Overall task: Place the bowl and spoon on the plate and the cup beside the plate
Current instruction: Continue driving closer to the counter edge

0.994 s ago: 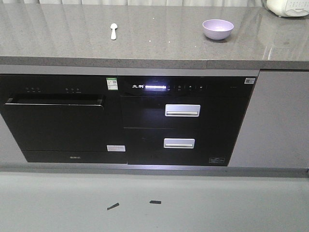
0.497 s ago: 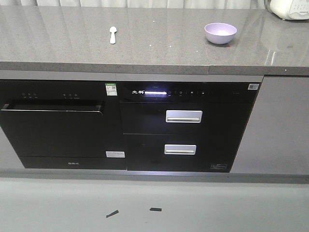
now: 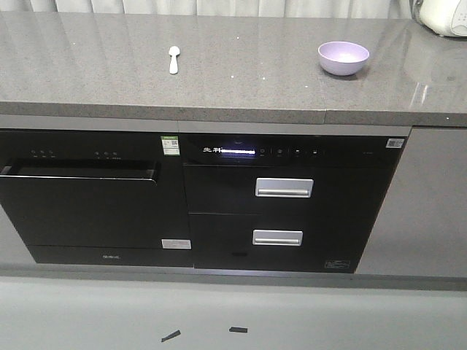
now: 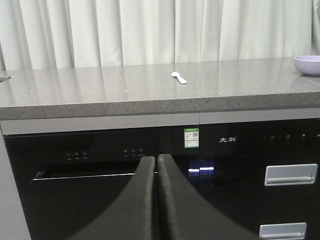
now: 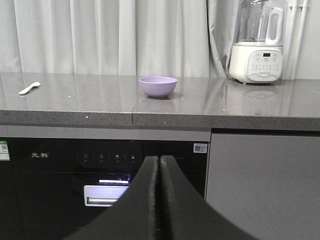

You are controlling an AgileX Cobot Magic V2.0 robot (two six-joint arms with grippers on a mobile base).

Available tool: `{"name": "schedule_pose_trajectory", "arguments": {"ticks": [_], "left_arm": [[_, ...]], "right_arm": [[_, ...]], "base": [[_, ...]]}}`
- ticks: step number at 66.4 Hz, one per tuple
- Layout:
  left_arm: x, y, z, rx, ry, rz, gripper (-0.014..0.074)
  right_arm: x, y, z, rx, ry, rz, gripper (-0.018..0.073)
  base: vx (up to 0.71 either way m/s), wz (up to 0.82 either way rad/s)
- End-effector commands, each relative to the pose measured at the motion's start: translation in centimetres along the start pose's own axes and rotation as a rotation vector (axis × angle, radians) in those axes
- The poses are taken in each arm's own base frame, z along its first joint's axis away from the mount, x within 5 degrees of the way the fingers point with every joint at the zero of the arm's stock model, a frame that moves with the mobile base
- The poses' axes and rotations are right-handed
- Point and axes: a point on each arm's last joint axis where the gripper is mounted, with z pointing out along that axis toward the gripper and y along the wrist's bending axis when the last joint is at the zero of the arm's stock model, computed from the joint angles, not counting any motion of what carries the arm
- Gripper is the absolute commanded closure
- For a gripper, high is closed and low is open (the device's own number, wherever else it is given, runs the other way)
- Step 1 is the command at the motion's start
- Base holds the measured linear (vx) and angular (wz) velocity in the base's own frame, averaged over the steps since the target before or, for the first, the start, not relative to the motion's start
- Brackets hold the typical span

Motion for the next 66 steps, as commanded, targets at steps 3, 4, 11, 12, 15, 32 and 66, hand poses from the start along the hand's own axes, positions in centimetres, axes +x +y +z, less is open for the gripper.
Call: {"name": "schedule_pose_trajectory", "arguments": {"ticks": [3,4,11,12,15,32,66], "left_arm": [[0.47,-0.02,0.16,0.006,-0.028,-0.018,0.0602],[0.47,-0.02,0.16,0.006,-0.028,-0.018,0.0602],[0.47,-0.02,0.16,0.006,-0.028,-0.018,0.0602],[0.47,-0.02,0.16,0.006,-0.028,-0.018,0.0602],[0.47,-0.02,0.16,0.006,-0.028,-0.018,0.0602],[0.47,-0.02,0.16,0.006,-0.028,-0.018,0.0602],[0.47,-0.02,0.16,0.006,-0.028,-0.018,0.0602]], "right_arm": [[-0.21,0.17,-0.06,-0.012,-0.065,-0.011,0.0561],[-0.21,0.17,-0.06,-0.012,-0.065,-0.011,0.0561],[-0.21,0.17,-0.06,-0.012,-0.065,-0.011,0.0561],[-0.21,0.17,-0.06,-0.012,-0.065,-0.011,0.0561],[-0.21,0.17,-0.06,-0.012,-0.065,-0.011,0.0561],[-0.21,0.17,-0.06,-0.012,-0.065,-0.011,0.0561],[-0.20,0.17,-0.06,-0.012,-0.064,-0.011,0.0561]], "base": [[0.10,0.02],[0.10,0.02],[0.09,0.01],[0.09,0.00],[0.09,0.00],[0.08,0.00],[0.06,-0.02]]}}
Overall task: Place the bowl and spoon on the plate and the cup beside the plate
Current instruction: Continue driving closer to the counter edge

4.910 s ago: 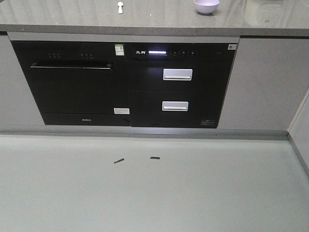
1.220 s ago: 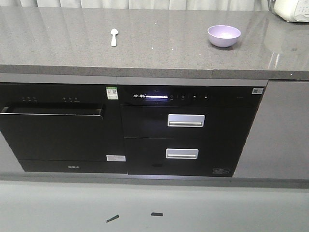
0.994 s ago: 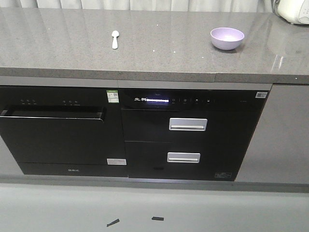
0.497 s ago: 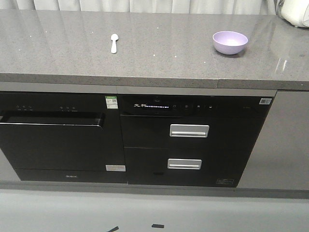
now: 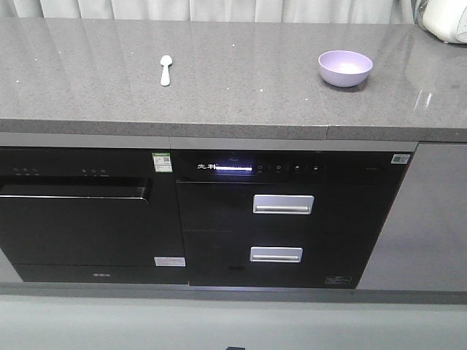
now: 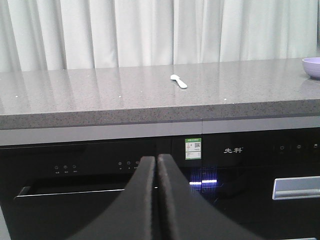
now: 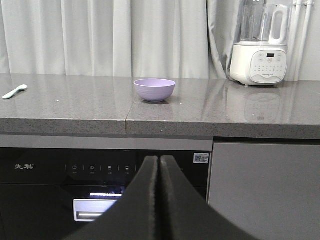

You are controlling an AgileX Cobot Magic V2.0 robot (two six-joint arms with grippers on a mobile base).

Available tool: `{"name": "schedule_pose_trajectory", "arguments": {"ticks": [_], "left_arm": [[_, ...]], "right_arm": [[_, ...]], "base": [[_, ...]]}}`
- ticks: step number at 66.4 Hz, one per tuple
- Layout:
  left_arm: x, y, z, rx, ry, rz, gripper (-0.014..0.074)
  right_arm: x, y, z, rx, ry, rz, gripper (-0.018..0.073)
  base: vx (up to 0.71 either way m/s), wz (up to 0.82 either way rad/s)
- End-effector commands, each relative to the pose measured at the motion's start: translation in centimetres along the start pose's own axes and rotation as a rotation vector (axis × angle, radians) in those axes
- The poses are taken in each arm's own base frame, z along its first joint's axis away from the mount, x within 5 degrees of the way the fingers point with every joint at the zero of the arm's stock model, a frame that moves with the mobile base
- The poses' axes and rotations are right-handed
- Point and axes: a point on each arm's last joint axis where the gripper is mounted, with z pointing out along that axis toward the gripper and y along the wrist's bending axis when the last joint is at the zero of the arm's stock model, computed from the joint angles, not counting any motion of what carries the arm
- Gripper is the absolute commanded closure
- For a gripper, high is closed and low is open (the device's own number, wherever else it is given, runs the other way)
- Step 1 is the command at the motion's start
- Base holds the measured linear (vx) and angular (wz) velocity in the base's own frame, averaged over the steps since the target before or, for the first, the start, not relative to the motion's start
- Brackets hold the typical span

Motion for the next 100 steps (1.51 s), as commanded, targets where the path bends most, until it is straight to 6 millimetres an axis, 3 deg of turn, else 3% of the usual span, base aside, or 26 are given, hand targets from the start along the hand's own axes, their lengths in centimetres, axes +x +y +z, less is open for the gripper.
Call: {"name": "schedule_pose_trajectory", "arguments": {"ticks": [1,100], "left_arm": [[0.47,-0.02,0.16,0.006,-0.028,-0.018,0.0602],[0.47,-0.02,0.16,0.006,-0.028,-0.018,0.0602]], "right_arm": [[-0.20,0.17,-0.06,-0.012,-0.064,-0.011,0.0561],[-0.20,0.17,-0.06,-0.012,-0.064,-0.011,0.0561]], "base": [[0.05,-0.03],[0.05,-0.02]]}}
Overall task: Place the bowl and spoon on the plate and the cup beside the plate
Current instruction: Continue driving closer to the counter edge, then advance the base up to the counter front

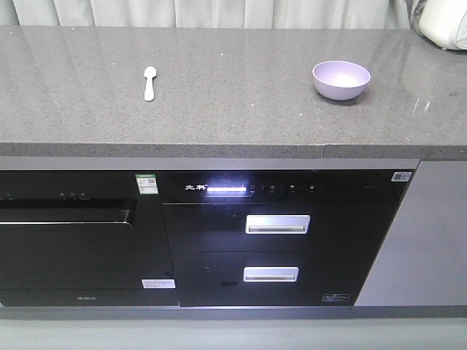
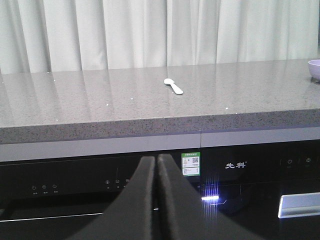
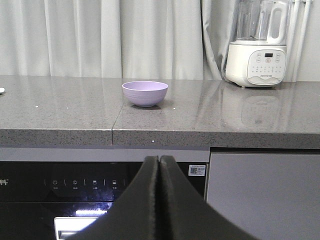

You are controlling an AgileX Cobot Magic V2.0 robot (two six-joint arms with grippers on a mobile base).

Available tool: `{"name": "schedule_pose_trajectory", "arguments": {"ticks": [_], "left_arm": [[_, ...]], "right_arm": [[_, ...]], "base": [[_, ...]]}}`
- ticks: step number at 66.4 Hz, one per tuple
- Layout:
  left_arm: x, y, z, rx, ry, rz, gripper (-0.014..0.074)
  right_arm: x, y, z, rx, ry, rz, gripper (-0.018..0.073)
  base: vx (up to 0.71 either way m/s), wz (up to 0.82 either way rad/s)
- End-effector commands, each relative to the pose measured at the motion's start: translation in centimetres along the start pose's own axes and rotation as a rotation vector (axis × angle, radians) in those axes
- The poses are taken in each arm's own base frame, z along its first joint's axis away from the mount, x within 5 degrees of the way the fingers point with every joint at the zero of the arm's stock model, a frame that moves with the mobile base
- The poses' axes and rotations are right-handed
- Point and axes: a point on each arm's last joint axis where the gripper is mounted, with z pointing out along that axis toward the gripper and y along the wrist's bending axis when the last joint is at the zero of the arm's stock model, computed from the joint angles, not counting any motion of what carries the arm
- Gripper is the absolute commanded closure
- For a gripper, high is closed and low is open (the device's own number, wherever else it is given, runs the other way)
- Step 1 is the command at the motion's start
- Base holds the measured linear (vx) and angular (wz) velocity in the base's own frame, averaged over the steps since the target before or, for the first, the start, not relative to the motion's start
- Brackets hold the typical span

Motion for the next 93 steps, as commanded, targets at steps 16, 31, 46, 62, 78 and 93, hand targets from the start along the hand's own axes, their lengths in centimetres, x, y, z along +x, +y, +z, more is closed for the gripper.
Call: {"name": "schedule_pose_trajectory", "arguments": {"ticks": [16,31,46,62,78,93], "left_arm": [[0.47,-0.02,0.16,0.006,-0.028,-0.018,0.0602],[0.47,-0.02,0.16,0.006,-0.028,-0.018,0.0602],[0.47,-0.02,0.16,0.006,-0.028,-0.018,0.0602],[0.47,-0.02,0.16,0.006,-0.028,-0.018,0.0602],[0.47,-0.02,0.16,0.006,-0.028,-0.018,0.0602],[0.47,-0.02,0.16,0.006,-0.028,-0.018,0.0602]], "right_arm": [[-0.20,0.17,-0.06,-0.012,-0.064,-0.011,0.0561],[-0.20,0.17,-0.06,-0.012,-0.064,-0.011,0.0561],[-0.20,0.17,-0.06,-0.012,-0.064,-0.011,0.0561],[-0.20,0.17,-0.06,-0.012,-0.064,-0.011,0.0561],[-0.21,0.17,-0.06,-0.012,-0.065,-0.011,0.0561],[-0.21,0.17,-0.06,-0.012,-0.065,-0.011,0.0561]], "base": [[0.04,-0.01],[0.04,-0.02],[0.03,-0.01],[0.02,-0.01],[0.01,-0.01],[0.01,0.00]]}}
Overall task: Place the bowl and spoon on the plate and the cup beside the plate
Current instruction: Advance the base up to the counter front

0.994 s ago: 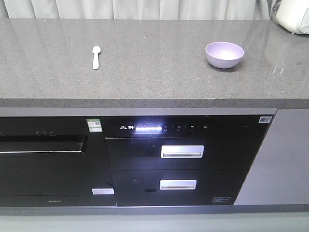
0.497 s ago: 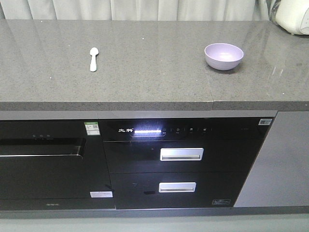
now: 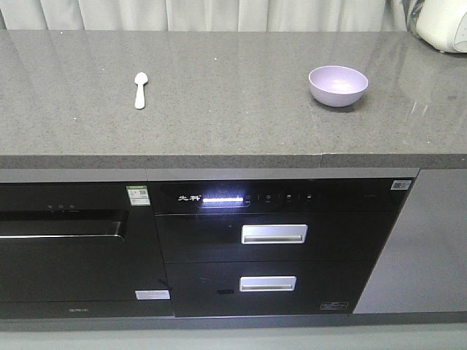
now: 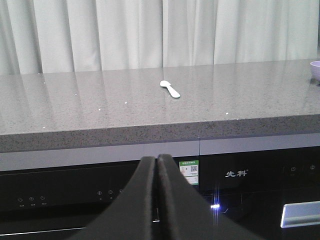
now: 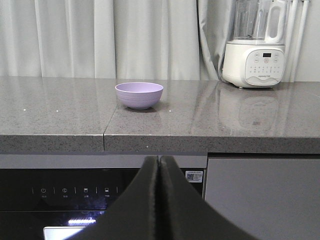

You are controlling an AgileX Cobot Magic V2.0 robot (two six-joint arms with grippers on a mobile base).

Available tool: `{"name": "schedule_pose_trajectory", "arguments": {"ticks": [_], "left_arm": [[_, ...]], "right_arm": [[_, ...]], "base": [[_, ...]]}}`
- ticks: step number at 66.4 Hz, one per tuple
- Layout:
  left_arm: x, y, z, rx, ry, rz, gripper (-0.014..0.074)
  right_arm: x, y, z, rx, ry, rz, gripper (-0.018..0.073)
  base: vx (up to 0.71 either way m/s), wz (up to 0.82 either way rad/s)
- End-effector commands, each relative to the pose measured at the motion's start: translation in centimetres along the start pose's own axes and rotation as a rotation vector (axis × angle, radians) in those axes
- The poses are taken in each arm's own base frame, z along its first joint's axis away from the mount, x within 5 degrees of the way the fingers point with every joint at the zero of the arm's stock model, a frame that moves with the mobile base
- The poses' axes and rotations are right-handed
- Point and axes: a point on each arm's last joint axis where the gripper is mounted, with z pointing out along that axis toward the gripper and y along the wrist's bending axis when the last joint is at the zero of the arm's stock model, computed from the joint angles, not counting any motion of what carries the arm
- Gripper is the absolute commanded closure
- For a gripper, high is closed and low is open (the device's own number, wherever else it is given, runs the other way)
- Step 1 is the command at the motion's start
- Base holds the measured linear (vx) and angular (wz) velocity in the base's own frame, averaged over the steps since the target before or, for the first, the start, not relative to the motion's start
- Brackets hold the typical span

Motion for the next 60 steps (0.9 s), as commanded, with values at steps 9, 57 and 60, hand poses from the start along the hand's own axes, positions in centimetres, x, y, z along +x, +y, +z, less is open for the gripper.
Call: {"name": "schedule_pose_trajectory", "arguments": {"ticks": [9,57,60], "left_arm": [[0.47,-0.02,0.16,0.006,-0.028,-0.018,0.0602],[0.47,-0.02,0.16,0.006,-0.028,-0.018,0.0602],[0.47,-0.02,0.16,0.006,-0.028,-0.018,0.0602]], "right_arm": [[-0.21,0.17,-0.06,-0.012,-0.065,-0.011,0.0561],[-0.20,0.17,-0.06,-0.012,-0.064,-0.011,0.0561],[-0.20,0.17,-0.06,-0.012,-0.064,-0.011,0.0561]], "base": [[0.01,-0.01],[0.02,0.00],[0.03,-0.01]]}}
